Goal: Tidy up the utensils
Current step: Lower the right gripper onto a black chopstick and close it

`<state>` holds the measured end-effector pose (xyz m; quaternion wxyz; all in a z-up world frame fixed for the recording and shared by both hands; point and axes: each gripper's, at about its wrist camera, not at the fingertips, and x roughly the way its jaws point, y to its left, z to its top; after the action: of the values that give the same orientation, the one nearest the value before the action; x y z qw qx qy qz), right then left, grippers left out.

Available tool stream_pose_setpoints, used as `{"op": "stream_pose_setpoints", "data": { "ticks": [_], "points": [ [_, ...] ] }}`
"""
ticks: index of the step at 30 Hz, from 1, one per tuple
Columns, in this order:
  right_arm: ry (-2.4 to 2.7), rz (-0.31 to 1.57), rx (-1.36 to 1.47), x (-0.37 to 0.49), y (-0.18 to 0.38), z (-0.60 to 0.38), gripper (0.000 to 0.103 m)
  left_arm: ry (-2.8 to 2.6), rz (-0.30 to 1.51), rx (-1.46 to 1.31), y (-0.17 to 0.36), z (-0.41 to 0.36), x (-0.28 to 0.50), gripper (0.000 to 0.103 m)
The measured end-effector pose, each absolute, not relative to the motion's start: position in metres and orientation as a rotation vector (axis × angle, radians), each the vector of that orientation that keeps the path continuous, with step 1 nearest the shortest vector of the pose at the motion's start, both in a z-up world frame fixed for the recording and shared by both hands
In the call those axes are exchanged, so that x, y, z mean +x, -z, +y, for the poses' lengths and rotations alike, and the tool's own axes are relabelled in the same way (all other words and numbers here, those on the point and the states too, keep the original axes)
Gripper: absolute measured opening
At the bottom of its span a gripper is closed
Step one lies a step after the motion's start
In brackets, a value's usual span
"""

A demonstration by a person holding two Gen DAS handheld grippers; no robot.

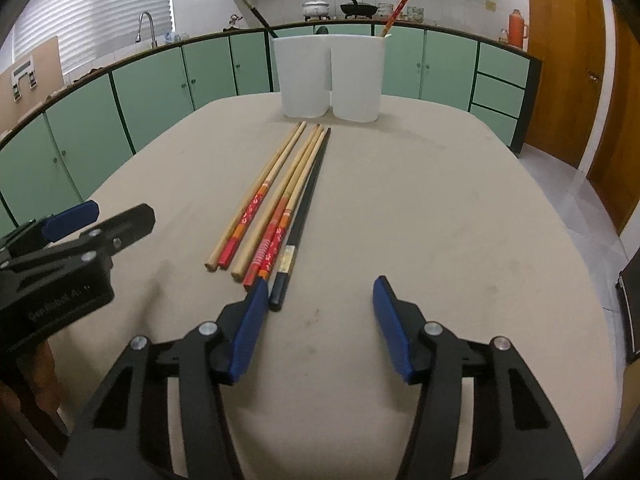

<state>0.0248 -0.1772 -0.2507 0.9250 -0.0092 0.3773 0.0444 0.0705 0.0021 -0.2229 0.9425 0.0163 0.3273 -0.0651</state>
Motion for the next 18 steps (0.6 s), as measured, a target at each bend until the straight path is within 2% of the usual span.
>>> {"op": "stream_pose_setpoints", "data": {
  "ticks": [12,18],
  "points": [
    [-0.048,0.77,-0.003,0.027,0.25,-0.197,0.049,0.144,0.68,0.034,0.226,0.001,0.071,0.078],
    [-0.059,0.758,-0.018,0.028,0.253,-0.191,0.035,0.148,0.681,0.042,0.226,-0.002,0.071,0.078]
  ]
}}
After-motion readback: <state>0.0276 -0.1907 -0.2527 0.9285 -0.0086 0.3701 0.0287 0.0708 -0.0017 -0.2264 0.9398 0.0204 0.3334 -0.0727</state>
